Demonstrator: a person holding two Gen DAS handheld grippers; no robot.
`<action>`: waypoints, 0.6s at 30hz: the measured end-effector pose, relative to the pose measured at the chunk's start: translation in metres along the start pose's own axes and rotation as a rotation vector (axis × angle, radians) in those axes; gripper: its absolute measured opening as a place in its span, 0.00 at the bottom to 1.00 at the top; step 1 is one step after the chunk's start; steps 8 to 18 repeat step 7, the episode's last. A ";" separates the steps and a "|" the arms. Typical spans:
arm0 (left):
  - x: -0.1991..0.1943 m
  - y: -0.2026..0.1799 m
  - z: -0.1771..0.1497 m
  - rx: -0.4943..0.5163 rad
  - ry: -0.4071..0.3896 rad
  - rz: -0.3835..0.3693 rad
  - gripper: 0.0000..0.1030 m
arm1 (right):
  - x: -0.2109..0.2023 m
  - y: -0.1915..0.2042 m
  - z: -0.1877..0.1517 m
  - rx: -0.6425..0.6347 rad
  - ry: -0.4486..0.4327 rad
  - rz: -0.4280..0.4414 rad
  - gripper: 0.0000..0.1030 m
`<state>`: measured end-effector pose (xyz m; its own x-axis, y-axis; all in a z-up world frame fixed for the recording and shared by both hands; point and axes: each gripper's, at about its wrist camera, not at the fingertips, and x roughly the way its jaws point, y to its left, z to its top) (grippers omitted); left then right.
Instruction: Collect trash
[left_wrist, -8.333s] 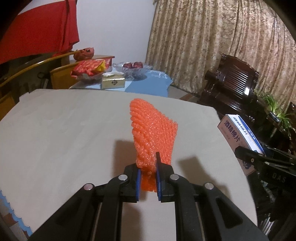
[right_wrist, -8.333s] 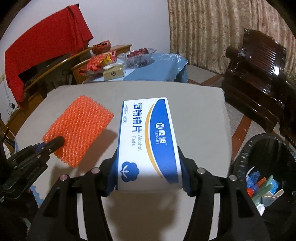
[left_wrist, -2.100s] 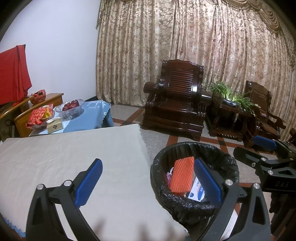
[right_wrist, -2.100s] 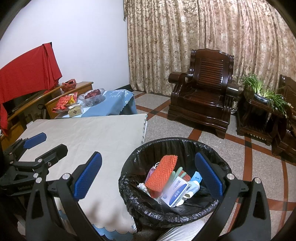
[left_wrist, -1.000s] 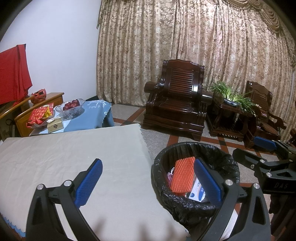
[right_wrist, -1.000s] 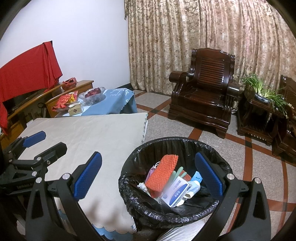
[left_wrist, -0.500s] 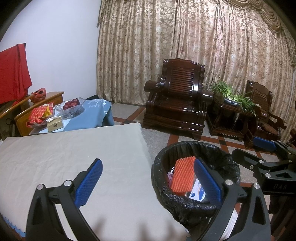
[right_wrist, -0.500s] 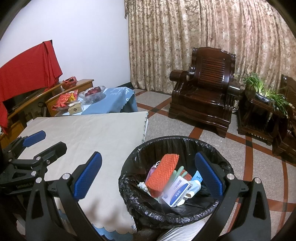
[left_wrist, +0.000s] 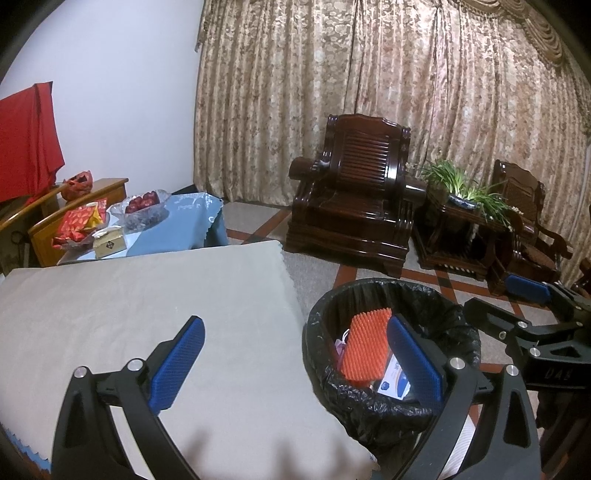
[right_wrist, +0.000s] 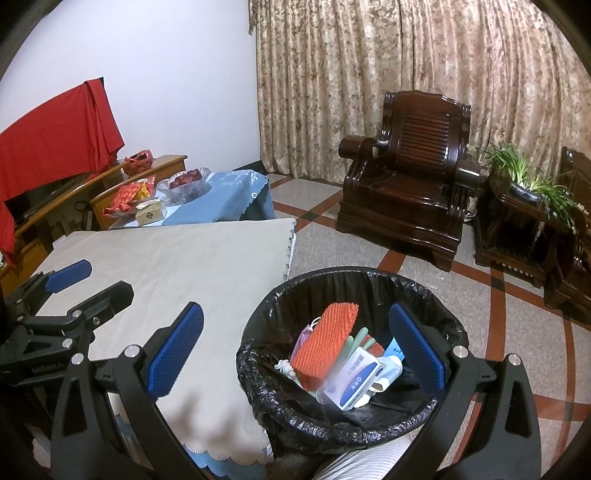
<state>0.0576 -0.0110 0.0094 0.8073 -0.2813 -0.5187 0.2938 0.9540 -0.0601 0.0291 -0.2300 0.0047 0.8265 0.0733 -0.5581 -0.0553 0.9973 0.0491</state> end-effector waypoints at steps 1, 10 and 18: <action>0.000 0.000 -0.001 0.000 0.001 0.000 0.94 | 0.000 0.000 0.000 0.000 0.000 0.000 0.95; 0.000 0.000 -0.003 -0.002 0.006 0.002 0.94 | 0.000 0.000 0.001 0.000 0.001 0.001 0.95; 0.000 0.000 -0.003 -0.002 0.006 0.002 0.94 | 0.000 0.000 0.001 0.000 0.001 0.001 0.95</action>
